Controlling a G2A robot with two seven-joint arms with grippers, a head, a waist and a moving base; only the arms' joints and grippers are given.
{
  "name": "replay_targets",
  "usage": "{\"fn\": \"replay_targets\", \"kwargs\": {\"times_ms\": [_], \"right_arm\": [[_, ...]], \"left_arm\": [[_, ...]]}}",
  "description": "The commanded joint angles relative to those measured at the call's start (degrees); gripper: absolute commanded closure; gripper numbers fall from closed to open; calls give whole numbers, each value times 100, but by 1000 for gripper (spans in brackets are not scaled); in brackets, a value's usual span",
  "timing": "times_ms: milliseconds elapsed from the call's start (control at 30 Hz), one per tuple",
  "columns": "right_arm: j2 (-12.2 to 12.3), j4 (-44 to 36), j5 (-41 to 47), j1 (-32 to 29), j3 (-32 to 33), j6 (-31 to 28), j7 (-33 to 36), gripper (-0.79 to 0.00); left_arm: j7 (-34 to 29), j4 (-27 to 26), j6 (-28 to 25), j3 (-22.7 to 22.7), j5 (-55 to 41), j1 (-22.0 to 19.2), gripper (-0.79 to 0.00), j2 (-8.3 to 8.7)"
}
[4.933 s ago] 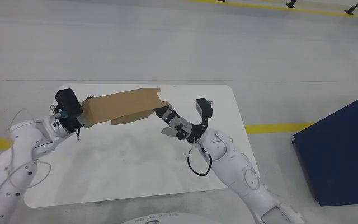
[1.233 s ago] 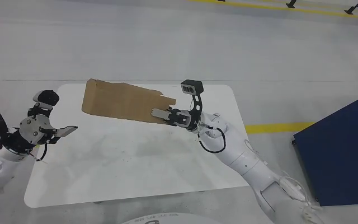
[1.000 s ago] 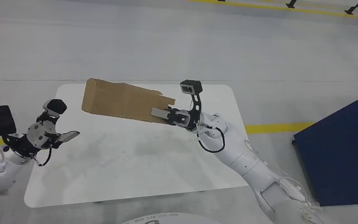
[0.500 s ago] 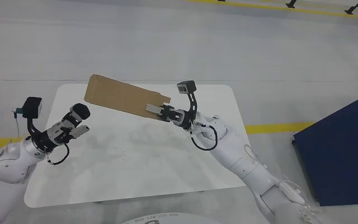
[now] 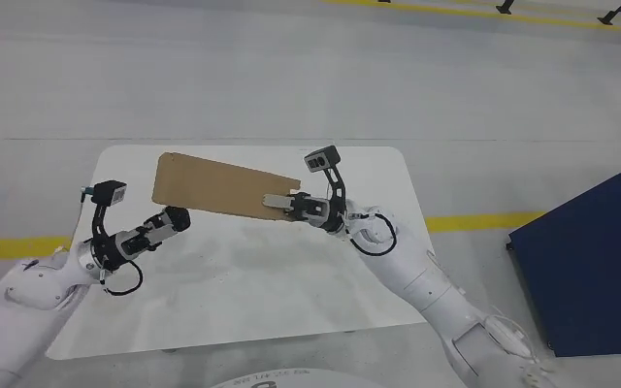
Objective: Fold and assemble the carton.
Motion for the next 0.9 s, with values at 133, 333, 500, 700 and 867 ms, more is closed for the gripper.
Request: {"fn": "replay_targets", "kwargs": {"times_ms": [133,333,500,700,867], "right_arm": [[-3,93,355,9,100,318,724,0],[-79,135,-75,170,-95,692,693,0],[-180,221,-390,325,-309,821,460,0],[-286,303,-756,455,-493,932,97,0],[-335,304,-862,458,-528,962,4,0]], "left_arm": [[-1333,758,410,157,-1570,-516,-751,-71],[-1344,767,421,360,-1380,-744,-588,-166],[-1329,782,406,481,-1377,-873,-529,-233],[-1348,729,425,585,-1308,-940,-468,-269],[-1342,760,419,640,-1283,-964,-431,-281]]}}
